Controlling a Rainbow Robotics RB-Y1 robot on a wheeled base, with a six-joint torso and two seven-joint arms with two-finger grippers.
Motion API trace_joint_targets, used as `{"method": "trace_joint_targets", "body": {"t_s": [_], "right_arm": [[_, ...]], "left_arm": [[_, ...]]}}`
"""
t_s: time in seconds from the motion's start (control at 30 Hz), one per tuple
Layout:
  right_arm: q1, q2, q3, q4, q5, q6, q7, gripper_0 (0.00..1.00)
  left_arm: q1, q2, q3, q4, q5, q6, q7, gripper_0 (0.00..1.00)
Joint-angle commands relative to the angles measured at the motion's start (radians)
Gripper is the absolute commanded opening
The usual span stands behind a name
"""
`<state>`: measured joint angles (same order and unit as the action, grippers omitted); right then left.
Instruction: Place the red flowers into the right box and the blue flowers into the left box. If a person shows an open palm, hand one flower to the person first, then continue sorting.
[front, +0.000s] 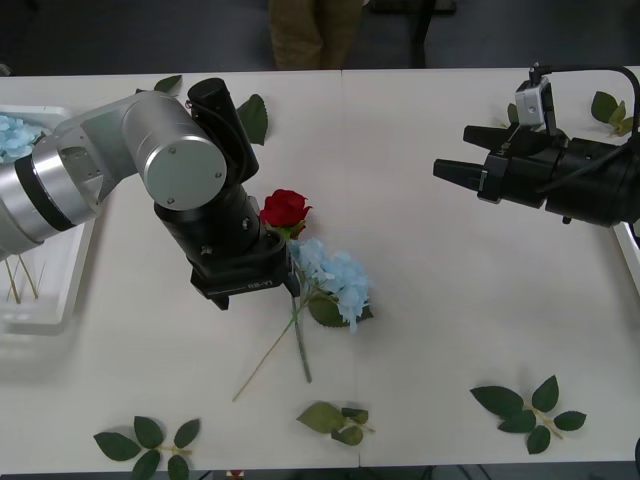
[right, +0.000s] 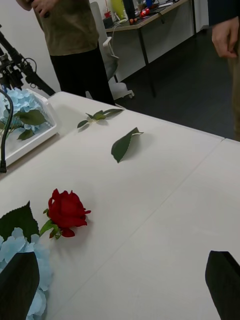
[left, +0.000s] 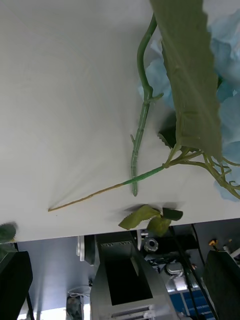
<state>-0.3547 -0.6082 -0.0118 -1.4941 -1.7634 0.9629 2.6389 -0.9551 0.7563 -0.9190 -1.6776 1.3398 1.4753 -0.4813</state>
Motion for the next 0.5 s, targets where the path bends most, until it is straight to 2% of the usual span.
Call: {"method": "trace_joint_targets", "body": {"t_s": [0.03, 0.13, 0.3, 0.5], "right_arm": [[0.005, 0.024, 0.001, -0.014, -0.008, -0.012, 0.012, 0.97], [0.005, 0.024, 0.006, -0.012, -0.008, -0.019, 0.015, 0.97], [0.005, 0.024, 0.026, -0.012, -0.008, -0.049, 0.019, 0.97], [0.005, 0.024, 0.03, -0.012, -0.008, -0.061, 0.024, 0.97]], "left_arm": [[0.039, 0.008, -0.012, -0.062, -0.051, 0.01, 0.001, 1.0], [0.048, 0.008, -0.031, -0.085, -0.074, 0.01, 0.001, 1.0], [0.07, 0.003, -0.104, -0.169, -0.222, 0.005, -0.007, 1.0], [0.078, -0.011, -0.155, -0.221, -0.373, -0.055, -0.12, 1.0]]}}
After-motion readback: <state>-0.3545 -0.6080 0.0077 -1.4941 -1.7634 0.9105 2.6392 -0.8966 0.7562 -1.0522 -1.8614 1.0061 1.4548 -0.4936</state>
